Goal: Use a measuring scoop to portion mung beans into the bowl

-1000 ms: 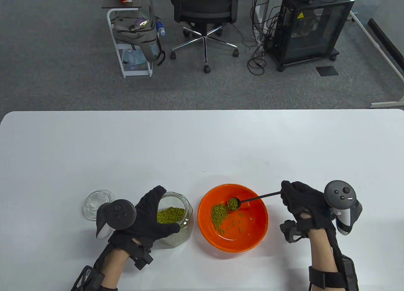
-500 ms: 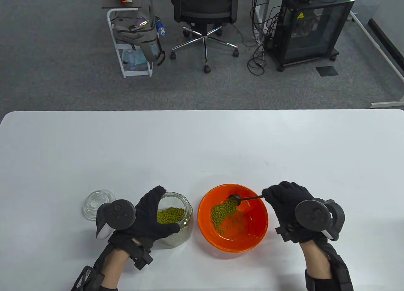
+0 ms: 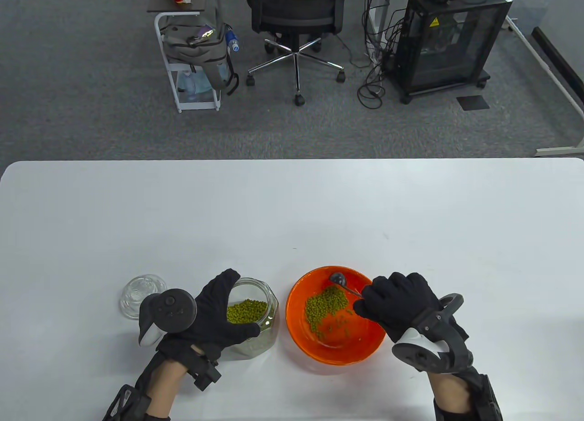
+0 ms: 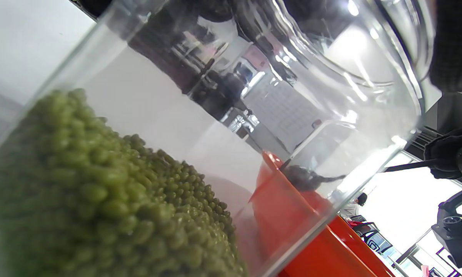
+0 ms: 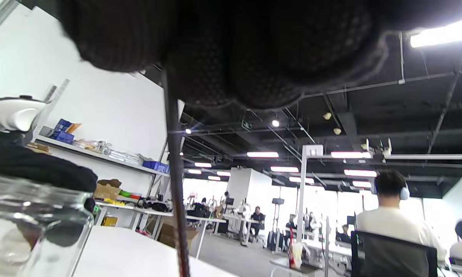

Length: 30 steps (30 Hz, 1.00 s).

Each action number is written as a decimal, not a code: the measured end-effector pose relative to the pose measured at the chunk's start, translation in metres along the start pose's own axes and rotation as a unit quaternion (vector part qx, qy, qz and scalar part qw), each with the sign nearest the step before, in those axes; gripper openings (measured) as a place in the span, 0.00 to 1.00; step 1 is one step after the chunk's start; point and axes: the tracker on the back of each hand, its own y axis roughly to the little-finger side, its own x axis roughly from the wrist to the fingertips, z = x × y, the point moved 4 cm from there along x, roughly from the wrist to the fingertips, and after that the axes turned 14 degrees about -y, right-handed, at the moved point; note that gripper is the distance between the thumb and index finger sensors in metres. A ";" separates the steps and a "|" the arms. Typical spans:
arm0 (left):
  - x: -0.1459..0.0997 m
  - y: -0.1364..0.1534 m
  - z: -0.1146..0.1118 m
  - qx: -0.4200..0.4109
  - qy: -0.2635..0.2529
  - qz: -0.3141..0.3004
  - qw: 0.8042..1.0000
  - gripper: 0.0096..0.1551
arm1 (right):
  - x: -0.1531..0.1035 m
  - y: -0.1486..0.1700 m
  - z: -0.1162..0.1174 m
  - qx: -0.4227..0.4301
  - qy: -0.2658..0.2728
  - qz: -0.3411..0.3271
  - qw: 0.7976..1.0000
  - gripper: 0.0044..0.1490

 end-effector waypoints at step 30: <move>0.000 0.000 0.000 0.000 0.000 -0.003 1.000 0.79 | 0.050 0.022 -0.024 0.353 0.105 0.066 0.927 0.25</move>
